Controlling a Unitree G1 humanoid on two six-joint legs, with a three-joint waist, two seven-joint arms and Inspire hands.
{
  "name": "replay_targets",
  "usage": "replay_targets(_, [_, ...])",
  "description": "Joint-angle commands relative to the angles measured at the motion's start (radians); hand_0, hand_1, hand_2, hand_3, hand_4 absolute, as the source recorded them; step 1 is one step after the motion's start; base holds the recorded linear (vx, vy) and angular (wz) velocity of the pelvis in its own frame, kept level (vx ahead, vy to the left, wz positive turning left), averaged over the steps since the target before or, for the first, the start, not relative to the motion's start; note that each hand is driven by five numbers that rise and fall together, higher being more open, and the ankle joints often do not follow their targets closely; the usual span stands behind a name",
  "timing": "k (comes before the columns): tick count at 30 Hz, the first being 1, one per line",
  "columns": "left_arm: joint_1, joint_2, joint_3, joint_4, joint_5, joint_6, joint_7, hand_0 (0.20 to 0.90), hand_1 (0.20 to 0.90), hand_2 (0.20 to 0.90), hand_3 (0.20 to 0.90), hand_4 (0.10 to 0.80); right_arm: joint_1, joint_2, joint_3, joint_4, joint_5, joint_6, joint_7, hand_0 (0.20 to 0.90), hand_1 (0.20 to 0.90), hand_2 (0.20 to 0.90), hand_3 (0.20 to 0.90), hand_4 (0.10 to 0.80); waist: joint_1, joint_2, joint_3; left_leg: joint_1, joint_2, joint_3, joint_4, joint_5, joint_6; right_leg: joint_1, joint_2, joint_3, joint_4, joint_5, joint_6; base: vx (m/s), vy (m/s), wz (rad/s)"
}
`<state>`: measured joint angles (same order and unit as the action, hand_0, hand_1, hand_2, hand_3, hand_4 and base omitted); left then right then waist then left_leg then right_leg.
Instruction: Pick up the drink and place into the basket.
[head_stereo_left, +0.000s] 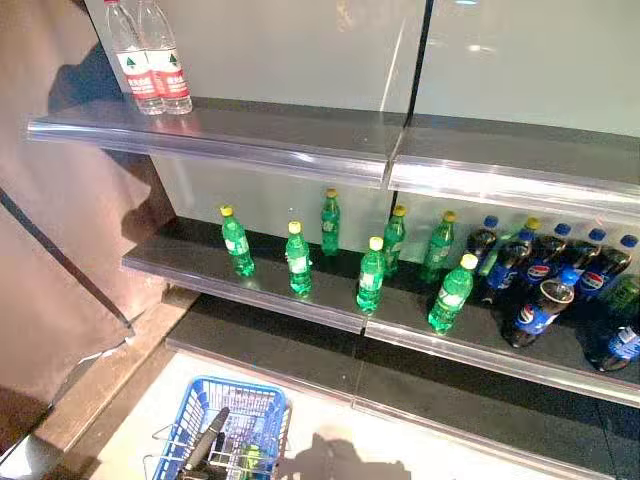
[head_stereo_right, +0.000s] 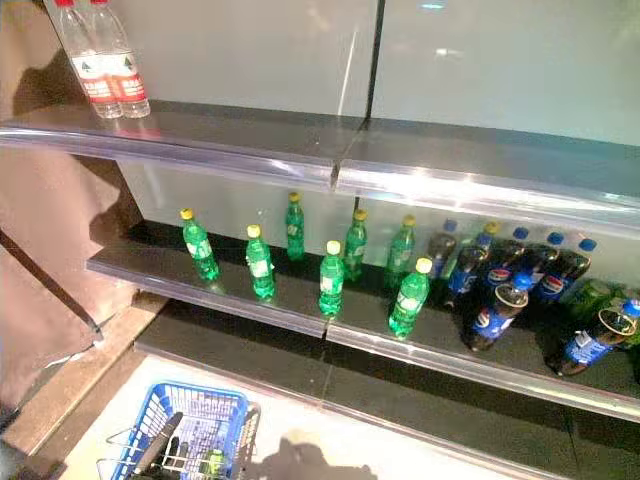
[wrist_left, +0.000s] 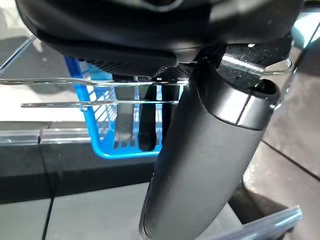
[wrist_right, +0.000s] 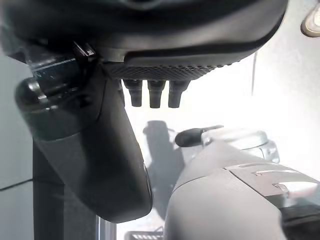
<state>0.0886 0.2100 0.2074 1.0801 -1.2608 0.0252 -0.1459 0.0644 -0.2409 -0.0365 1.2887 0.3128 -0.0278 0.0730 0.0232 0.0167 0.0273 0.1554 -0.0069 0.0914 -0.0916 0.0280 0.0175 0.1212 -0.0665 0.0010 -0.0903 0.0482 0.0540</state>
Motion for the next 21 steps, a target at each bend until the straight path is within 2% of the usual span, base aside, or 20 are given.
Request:
replay_targets(1, [-0.148,0.06,0.02,-0.071,-0.014,-0.072,-0.12,0.3,0.3,0.3,0.2,0.1,-0.057,-0.066,0.029,0.068,-0.012,-0.02,0.016,0.9,0.9,0.9,0.9,0.8,0.02,0.027,-0.041,-0.006,-0.062,-0.023,0.063,-0.143,0.009,-0.003,0.023,-0.059,0.024,-0.059,0.01,0.0,0.0,0.0])
replay_targets(9, [-0.148,0.058,0.019,-0.069,-0.01,-0.081,-0.119,0.3,0.3,0.3,0.2,0.1,-0.058,-0.067,0.028,0.072,-0.015,-0.019,0.017,0.9,0.9,0.9,0.9,0.8,0.02,0.027,-0.041,-0.004,-0.061,-0.023,0.061,-0.142,0.009,-0.002,0.023,-0.057,0.024,-0.059,0.01,0.0,0.0,0.0])
replay_targets(21, [-0.145,0.052,-0.001,-0.041,0.035,-0.053,-0.105,0.3,0.3,0.3,0.2,0.1,-0.058,-0.071,0.027,0.082,-0.017,-0.025,0.023,0.9,0.9,0.9,0.9,0.8,0.016,0.029,-0.038,-0.005,-0.06,-0.02,0.065,-0.143,0.01,-0.004,0.023,-0.055,0.027,-0.06,0.011,0.0,0.0,0.0])
